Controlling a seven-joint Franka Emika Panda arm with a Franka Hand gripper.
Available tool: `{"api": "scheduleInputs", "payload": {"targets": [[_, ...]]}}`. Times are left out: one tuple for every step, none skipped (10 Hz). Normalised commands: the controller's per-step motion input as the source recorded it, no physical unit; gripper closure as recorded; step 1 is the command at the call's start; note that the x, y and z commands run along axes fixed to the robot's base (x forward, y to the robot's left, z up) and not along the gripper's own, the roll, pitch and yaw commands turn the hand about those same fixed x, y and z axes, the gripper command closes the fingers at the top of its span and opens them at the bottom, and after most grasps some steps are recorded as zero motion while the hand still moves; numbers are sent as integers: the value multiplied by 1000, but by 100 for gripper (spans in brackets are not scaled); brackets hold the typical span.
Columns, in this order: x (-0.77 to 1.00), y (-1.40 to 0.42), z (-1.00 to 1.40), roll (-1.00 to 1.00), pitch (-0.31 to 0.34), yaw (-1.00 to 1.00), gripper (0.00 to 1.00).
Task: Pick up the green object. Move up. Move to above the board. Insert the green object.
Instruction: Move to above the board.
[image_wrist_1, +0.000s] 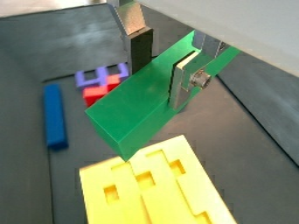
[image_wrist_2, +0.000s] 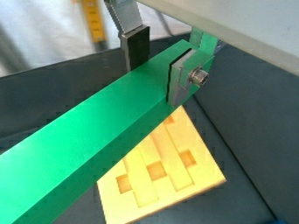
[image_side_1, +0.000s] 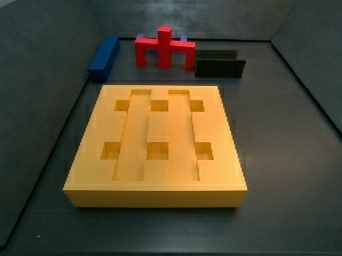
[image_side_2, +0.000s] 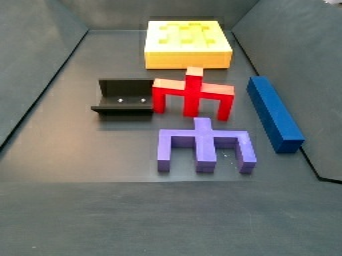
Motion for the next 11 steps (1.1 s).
{"api": "scheduleInputs", "payload": {"targets": [[123,-207,57,13,74,1000,100],[72,-119,41,18,78,1000,100],[63,-74,33,22,85,1000,100],[65,-55,28,23,92,1000,100],[65,-47,24,26,100,1000,100],[66,-38,22,29,112,1000,100],[65,-35,21,32,124,1000,100],[66,-33,22,37,142,1000,100],[67,-32,24,42,158,1000,100],[69,-33,25,51,190,1000,100],[74,-33,25,59,215,1000,100]]}}
